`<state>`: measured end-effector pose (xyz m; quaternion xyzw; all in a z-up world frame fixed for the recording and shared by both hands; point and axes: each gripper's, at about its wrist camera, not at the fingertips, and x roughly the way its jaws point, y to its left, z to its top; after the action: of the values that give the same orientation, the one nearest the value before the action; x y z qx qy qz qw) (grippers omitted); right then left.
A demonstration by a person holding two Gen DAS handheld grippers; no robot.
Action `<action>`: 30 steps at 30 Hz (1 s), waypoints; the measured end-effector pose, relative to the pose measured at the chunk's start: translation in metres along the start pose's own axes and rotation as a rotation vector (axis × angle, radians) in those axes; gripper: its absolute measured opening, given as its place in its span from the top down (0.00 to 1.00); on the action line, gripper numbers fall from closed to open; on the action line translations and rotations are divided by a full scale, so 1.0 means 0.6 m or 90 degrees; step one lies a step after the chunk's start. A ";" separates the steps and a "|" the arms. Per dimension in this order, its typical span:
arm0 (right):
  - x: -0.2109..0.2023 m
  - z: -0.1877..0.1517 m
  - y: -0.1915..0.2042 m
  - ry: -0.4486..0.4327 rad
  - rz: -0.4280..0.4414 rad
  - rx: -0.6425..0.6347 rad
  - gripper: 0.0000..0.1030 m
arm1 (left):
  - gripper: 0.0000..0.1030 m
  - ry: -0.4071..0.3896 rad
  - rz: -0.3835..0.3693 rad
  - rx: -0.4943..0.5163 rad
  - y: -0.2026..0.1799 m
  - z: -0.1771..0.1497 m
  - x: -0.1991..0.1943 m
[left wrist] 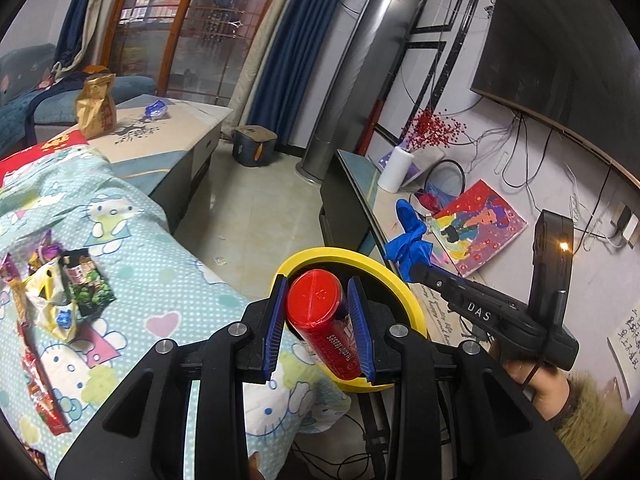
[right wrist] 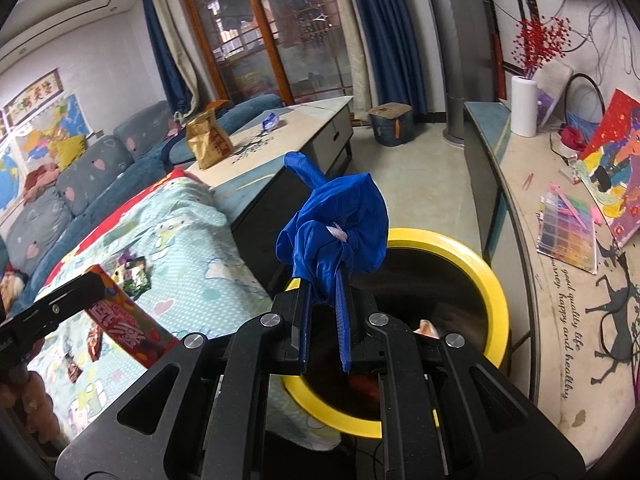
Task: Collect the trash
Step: 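Open both tools to drop the red tube and blue bag into the bin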
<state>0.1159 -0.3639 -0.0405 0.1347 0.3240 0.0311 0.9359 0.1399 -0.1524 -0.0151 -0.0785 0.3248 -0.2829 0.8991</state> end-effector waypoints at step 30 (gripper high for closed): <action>0.034 -0.020 -0.106 0.055 -0.057 0.093 0.70 | 0.36 0.064 -0.029 0.032 -0.059 -0.021 0.150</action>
<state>0.1229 -0.4195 -0.0792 0.1861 0.3710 -0.0287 0.9093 0.1723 -0.2314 -0.0621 -0.0488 0.3608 -0.3149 0.8765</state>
